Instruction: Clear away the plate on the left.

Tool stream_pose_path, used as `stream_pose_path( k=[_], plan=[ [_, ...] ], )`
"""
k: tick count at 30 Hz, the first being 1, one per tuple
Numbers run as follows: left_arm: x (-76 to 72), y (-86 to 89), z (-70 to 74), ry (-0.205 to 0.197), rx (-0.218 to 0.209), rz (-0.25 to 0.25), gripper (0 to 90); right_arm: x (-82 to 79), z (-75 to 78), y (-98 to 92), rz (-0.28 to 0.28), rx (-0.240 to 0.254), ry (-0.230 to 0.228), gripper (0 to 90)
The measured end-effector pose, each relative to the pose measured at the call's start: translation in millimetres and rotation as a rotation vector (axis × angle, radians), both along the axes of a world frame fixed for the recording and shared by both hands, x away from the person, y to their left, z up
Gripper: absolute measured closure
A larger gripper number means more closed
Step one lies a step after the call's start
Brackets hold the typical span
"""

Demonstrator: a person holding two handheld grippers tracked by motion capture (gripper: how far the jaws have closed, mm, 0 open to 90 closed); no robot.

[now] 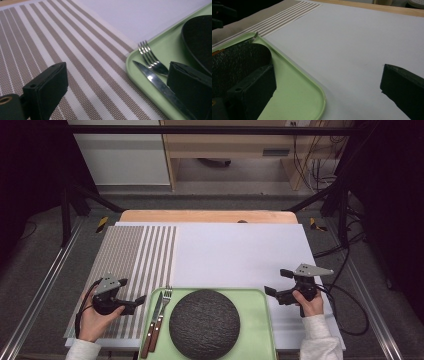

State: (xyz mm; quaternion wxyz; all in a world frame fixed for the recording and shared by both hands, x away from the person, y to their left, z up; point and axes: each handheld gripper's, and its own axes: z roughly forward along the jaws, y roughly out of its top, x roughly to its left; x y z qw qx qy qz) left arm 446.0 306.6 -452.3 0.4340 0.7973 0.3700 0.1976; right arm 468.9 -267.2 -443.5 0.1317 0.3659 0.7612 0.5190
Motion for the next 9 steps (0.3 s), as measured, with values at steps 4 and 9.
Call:
stream_pose_path(
  k=[4, 9],
  plan=[
    [6.3, 5.1, -4.7, -0.017, -0.030, -0.034, 3.4, 0.0, -0.3, 0.2, 0.000, 0.000, 0.002, 0.8],
    [5.5, 9.0, -9.1, 0.023, -0.030, 0.008, 3.4, 0.4, -0.8, 0.6, 0.001, -0.007, 0.007, 0.9]
  ],
)
